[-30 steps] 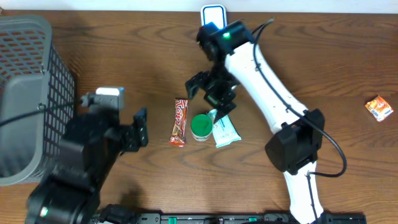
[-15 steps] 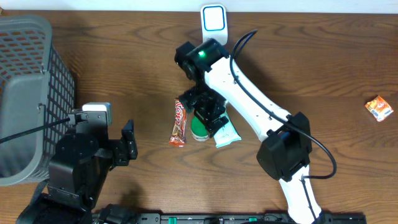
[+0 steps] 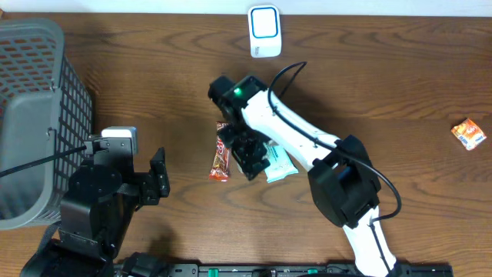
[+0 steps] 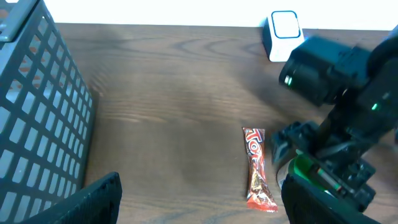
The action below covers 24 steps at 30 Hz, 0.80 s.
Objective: Scan the item barcode
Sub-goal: 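Lower the right gripper over the green-lidded jar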
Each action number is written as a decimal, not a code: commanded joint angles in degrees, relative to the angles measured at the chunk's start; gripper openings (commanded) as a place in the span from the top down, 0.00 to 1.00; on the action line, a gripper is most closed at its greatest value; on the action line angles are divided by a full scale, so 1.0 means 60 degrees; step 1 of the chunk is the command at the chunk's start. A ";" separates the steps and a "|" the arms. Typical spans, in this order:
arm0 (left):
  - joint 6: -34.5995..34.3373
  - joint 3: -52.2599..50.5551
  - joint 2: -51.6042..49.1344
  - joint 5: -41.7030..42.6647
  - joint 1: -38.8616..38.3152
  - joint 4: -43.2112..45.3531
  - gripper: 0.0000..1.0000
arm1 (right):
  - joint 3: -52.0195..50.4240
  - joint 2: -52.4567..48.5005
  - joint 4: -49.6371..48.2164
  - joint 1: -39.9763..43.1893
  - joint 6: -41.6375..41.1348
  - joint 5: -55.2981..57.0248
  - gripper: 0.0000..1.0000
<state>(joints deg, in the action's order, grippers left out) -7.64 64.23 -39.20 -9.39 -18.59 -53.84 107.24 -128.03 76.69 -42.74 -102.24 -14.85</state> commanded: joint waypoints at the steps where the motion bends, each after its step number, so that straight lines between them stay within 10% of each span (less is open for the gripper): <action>1: 0.0055 0.0157 0.0022 -0.0124 0.0004 -0.0029 0.17 | -0.0568 0.0069 0.0036 -0.0175 -0.0652 0.0240 0.02; 24: 0.0051 0.0149 0.0022 -0.0117 0.0004 -0.0102 0.17 | -0.1082 0.0069 -0.0393 -0.0419 -0.0379 0.2167 0.06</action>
<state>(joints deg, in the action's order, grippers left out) -7.64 64.23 -39.20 -9.39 -18.59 -54.08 102.04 -128.03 74.81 -43.86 -104.88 -3.99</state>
